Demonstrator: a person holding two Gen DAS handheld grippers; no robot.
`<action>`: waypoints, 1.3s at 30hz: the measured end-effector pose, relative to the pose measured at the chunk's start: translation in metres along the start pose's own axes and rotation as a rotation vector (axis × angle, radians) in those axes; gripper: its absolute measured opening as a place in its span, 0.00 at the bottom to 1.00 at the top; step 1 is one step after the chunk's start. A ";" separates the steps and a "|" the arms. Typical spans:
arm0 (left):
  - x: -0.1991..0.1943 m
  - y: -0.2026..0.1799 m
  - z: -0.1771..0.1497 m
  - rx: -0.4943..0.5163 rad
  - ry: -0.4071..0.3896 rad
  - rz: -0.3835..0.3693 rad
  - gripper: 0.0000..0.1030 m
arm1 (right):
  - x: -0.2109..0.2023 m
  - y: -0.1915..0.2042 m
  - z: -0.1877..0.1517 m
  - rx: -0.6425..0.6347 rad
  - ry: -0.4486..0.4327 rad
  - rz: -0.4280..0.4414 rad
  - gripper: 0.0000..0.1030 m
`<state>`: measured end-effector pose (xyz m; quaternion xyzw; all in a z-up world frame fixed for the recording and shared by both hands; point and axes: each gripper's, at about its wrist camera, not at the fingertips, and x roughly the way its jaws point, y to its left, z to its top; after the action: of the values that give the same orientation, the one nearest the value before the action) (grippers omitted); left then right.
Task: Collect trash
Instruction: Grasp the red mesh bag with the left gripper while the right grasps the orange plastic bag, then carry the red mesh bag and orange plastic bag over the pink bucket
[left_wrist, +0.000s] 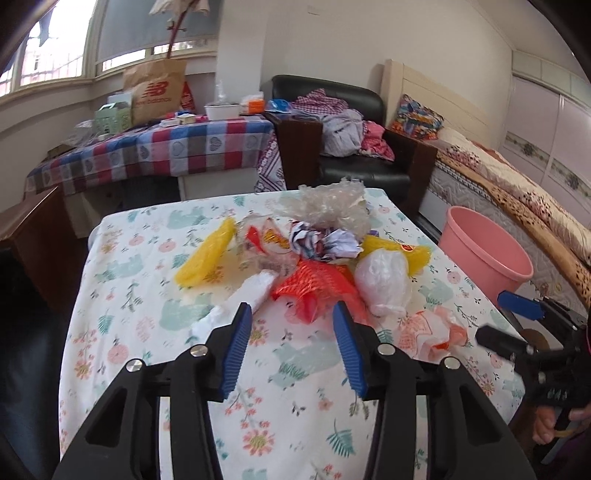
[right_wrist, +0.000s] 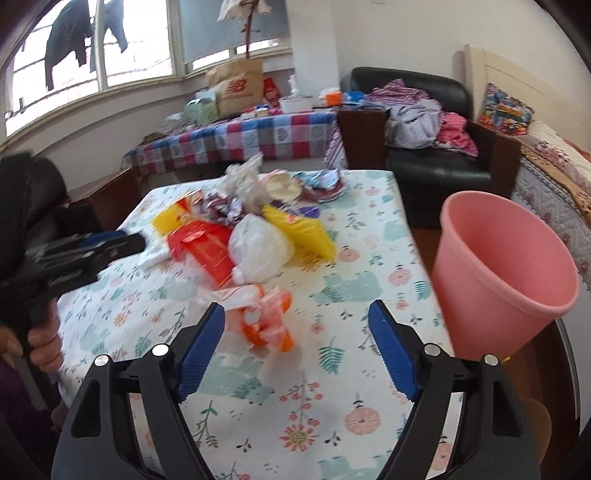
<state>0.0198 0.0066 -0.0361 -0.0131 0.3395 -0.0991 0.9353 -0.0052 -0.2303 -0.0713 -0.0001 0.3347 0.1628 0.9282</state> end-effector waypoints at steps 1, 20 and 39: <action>0.003 -0.001 0.002 0.005 0.005 -0.001 0.42 | 0.000 -0.001 0.000 -0.004 0.005 0.006 0.75; 0.028 -0.002 0.006 0.002 0.085 -0.072 0.00 | 0.035 -0.013 0.011 0.010 0.140 0.160 0.75; -0.039 -0.009 0.015 -0.003 -0.017 -0.081 0.00 | 0.026 -0.028 0.007 0.130 0.159 0.295 0.08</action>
<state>-0.0014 0.0046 0.0010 -0.0290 0.3308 -0.1361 0.9334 0.0265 -0.2485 -0.0851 0.0963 0.4134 0.2746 0.8628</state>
